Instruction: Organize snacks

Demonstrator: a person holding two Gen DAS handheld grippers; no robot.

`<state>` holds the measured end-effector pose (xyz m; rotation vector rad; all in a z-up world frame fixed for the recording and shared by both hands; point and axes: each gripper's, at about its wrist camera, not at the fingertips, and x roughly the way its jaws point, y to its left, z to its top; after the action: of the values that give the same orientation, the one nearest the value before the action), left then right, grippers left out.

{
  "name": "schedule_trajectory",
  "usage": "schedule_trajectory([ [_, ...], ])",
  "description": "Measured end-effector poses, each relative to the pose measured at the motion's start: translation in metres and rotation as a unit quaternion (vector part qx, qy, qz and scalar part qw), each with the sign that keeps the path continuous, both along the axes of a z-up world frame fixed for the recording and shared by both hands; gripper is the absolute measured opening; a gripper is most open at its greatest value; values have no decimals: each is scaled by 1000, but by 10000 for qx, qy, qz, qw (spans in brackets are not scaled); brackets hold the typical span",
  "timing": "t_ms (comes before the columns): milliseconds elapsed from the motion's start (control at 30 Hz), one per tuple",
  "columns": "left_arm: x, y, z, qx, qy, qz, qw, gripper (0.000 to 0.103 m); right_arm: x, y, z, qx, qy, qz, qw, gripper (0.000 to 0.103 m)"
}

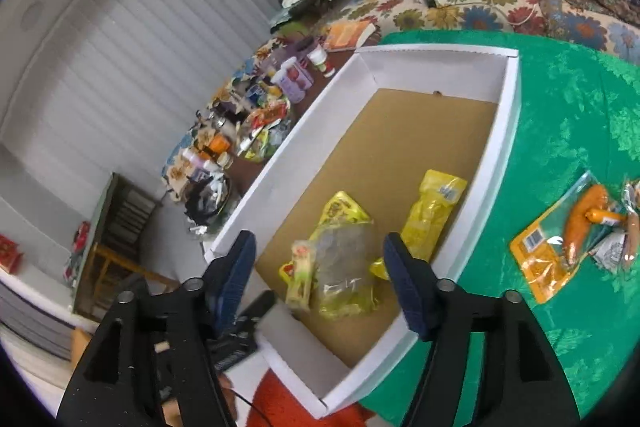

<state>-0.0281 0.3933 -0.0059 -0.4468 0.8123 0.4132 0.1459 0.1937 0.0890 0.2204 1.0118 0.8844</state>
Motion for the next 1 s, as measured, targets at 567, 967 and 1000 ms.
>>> schedule_trajectory([
  [567, 57, -246, -3, 86, -419, -2662, 9630, 101, -45, -314, -182, -2813, -750, -2772, 9156, 75],
  [967, 142, -332, -101, 740, 516, -2944, 9514, 101, 34, -392, -192, -2710, -758, -3229, 9036, 88],
  [1000, 145, -333, -107, 755, 555, -2915, 9520, 101, 42, -394, -191, -2703, -735, -3269, 9026, 88],
])
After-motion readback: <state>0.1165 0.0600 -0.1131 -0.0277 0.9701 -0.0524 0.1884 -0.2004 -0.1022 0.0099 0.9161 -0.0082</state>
